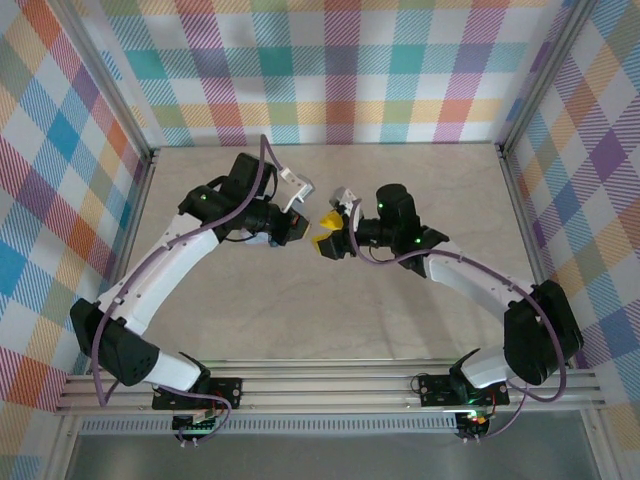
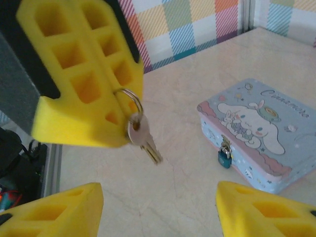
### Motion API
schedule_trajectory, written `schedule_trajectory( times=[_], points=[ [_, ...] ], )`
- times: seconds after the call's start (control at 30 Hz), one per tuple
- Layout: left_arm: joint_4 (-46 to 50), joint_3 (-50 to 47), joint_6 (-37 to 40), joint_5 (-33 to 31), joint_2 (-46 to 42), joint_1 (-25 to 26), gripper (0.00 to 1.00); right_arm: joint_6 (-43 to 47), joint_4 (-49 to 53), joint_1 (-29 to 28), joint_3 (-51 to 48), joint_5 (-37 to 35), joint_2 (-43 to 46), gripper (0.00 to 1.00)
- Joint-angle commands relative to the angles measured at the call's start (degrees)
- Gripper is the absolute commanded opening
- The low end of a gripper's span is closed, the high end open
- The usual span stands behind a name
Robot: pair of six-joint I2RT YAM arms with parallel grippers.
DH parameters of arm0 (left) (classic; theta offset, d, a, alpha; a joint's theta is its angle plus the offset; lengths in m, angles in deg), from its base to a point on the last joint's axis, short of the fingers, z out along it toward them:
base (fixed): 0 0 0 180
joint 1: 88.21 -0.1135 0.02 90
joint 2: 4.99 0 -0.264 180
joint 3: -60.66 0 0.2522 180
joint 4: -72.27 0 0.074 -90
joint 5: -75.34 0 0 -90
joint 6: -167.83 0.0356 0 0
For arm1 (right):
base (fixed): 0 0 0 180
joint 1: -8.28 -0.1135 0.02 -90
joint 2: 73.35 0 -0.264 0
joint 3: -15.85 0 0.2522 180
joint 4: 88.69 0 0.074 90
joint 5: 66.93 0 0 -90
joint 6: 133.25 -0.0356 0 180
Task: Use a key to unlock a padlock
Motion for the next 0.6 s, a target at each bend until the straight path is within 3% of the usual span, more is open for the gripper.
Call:
schedule_trajectory(
  times=[0.0, 0.13, 0.27, 0.43, 0.57],
  points=[
    [2.3, 2.6, -5.2, 7.7, 0.0, -0.7, 0.00, 6.1, -4.6, -0.8, -0.4, -1.5, -1.4, 0.61],
    [2.0, 2.3, -7.3, 11.2, 0.9, -0.8, 0.00, 5.4, -9.1, -1.5, -1.2, -1.6, -2.6, 0.55],
    [3.3, 3.3, -7.6, 13.4, 1.7, -1.3, 0.00, 5.7, -10.6, -1.8, -1.8, -2.6, -1.5, 0.38],
    [1.5, 1.9, -9.0, 13.5, 1.2, -2.0, 0.00, 7.4, -7.5, -1.8, -2.0, -2.4, 0.1, 0.07],
    [-0.4, -1.8, -10.6, 13.3, 0.0, -2.4, 0.00, 3.9, -7.1, -1.8, -3.6, -0.1, 1.0, 0.00]
  ],
)
